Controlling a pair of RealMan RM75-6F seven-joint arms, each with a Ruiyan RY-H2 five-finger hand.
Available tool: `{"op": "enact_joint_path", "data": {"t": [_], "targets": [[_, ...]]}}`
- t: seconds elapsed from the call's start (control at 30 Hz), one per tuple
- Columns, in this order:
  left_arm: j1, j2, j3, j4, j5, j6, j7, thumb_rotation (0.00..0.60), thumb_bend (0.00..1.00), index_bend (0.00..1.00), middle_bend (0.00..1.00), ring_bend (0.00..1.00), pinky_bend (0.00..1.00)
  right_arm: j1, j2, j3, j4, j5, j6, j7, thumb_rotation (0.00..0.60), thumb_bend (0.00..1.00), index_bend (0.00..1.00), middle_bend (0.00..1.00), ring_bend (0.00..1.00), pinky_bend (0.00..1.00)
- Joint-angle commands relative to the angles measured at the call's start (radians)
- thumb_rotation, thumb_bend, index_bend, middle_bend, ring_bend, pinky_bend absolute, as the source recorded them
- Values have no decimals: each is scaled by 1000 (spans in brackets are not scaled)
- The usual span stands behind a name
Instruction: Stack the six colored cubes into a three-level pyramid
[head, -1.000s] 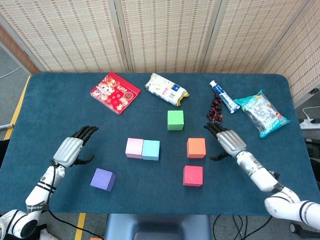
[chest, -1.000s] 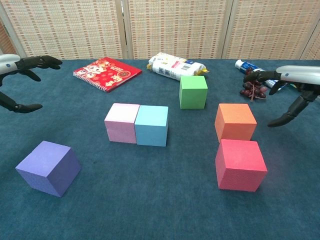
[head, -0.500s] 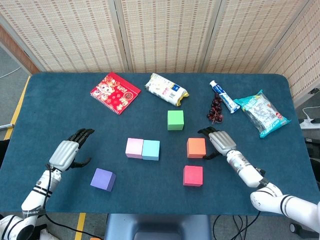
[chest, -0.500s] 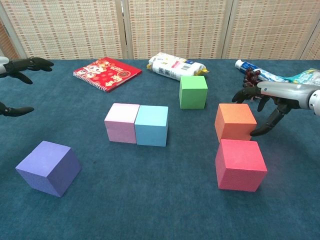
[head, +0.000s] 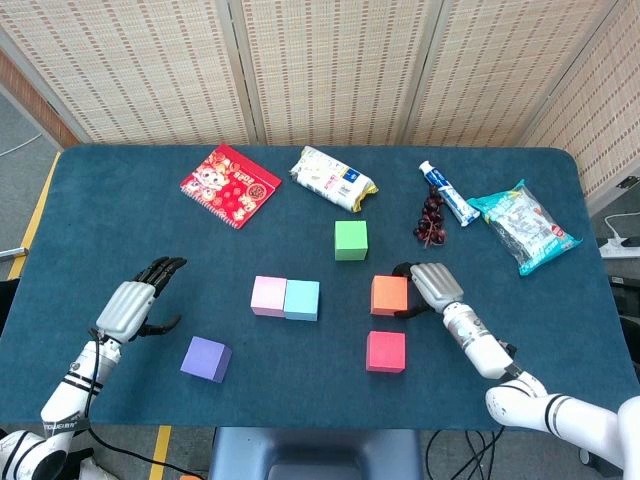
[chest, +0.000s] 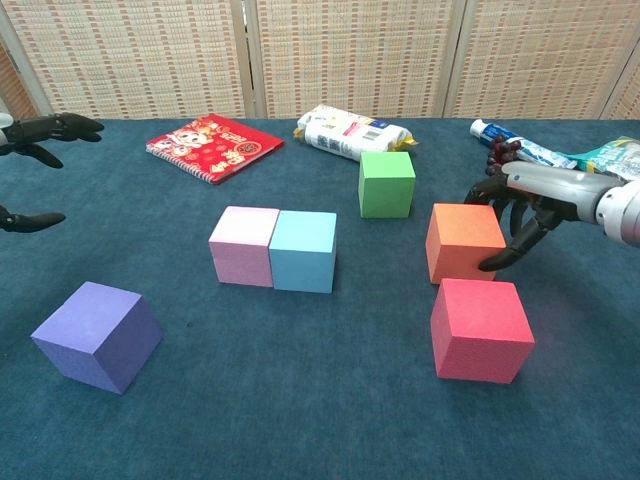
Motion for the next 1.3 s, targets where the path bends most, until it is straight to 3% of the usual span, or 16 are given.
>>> {"op": "enact_joint_path", "data": {"t": [0.03, 0.27, 0.47, 0.87, 1.3], "targets": [[3, 3, -1, -1, 2, 3, -3, 600, 341, 36, 68, 5, 188, 8, 13, 18, -40, 0, 8, 2, 600, 233, 660, 520, 525, 590], [11, 11, -7, -9, 10, 20, -6, 600, 341, 30, 68, 4, 188, 70, 59, 47, -145, 49, -89, -17, 600, 239, 637, 522, 515, 590], [17, 17, -7, -10, 18, 28, -12, 600, 341, 25, 67, 2, 188, 136, 29, 61, -143, 138, -154, -88, 600, 239, 619, 522, 504, 590], [33, 14, -1, 14, 31, 41, -48, 600, 341, 23, 65, 0, 186, 191, -50, 44, -115, 258, -130, -219, 600, 239, 614, 522, 499, 590], [37, 7, -1, 37, 41, 42, -75, 600, 342, 19, 61, 0, 186, 215, -109, 43, -74, 283, -93, -265, 600, 239, 600, 522, 490, 581]]}}
